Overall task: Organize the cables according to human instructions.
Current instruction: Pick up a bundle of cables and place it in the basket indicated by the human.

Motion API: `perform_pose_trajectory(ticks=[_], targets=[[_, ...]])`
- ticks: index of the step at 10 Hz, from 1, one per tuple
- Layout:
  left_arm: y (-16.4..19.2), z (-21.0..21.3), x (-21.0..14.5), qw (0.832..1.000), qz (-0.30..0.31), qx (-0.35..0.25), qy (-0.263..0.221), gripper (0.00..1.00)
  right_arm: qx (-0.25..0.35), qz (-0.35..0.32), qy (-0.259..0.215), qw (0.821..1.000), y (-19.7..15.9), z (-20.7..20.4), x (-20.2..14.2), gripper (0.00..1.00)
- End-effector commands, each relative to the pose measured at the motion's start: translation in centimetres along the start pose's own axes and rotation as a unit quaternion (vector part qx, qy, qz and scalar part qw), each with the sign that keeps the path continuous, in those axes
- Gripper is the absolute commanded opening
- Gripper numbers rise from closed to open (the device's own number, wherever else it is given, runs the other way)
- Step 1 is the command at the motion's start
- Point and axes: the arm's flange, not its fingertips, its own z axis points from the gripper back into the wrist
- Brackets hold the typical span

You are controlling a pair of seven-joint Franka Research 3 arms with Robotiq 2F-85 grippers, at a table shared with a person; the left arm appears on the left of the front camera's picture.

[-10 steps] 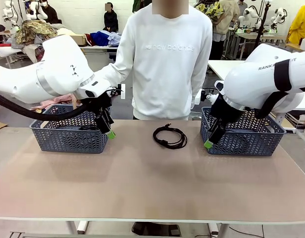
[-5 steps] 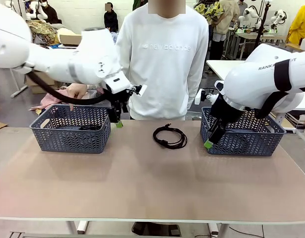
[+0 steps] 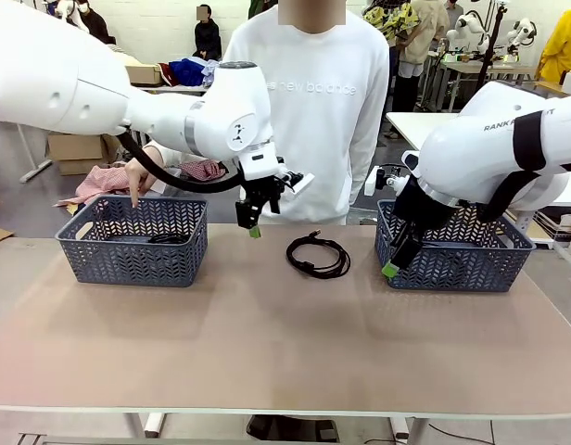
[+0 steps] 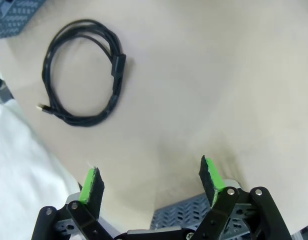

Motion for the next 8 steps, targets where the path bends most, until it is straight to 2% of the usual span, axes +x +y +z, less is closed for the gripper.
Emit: perform_pose_trajectory(ticks=[1,8], targets=[[0.69,0.10,-0.51,1.000,-0.002,-0.004,0.008,1.00,-0.006,-0.001,0.004,1.000,-0.06,0.17,0.21,1.00],[0.00,0.00,0.00,1.000,0.000,0.000,0.000,1.00,-0.006,-0.001,0.004,1.000,-0.06,0.17,0.21,1.00]])
